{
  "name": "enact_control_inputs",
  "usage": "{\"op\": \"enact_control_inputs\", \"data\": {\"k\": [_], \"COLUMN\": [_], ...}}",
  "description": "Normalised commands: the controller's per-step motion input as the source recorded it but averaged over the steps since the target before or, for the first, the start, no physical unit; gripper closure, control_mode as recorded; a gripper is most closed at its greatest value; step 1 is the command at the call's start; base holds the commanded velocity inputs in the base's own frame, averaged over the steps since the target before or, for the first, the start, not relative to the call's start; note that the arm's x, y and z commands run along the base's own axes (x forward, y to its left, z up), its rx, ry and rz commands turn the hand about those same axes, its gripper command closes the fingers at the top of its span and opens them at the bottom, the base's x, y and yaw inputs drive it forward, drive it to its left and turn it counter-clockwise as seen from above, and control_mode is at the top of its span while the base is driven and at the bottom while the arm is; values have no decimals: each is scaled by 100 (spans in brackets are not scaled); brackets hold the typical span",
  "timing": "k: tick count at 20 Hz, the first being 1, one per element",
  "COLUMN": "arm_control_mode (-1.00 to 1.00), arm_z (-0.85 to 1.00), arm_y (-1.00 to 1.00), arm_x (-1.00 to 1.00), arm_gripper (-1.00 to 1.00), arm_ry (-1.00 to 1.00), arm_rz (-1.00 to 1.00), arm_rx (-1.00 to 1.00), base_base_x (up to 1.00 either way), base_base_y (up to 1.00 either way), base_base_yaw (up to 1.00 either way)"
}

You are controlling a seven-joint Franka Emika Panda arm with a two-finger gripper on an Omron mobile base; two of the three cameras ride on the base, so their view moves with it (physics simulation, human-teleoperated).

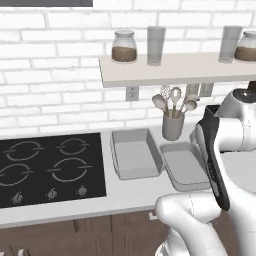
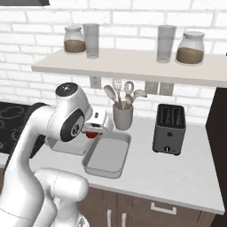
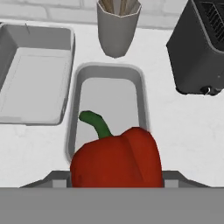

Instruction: Place one bell pepper and one steak in each tupperware on the nearby counter, to pack two identical lunches.

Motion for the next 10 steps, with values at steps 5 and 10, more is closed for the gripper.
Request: {"op": "enact_control_inputs", "data": {"k": [5, 10], "arm_control_mode": [-100, -100], "arm_z": [-82, -99], "arm_y": [-1, -9], "arm_x": [80, 60], "arm_gripper": [100, 100], "arm_ry": [25, 3], "arm_rz": [0, 4], "arm_rx": [-1, 0], "base_base_x": [0, 0], "base_base_y": [0, 0], "base_base_yaw": [0, 0]}}
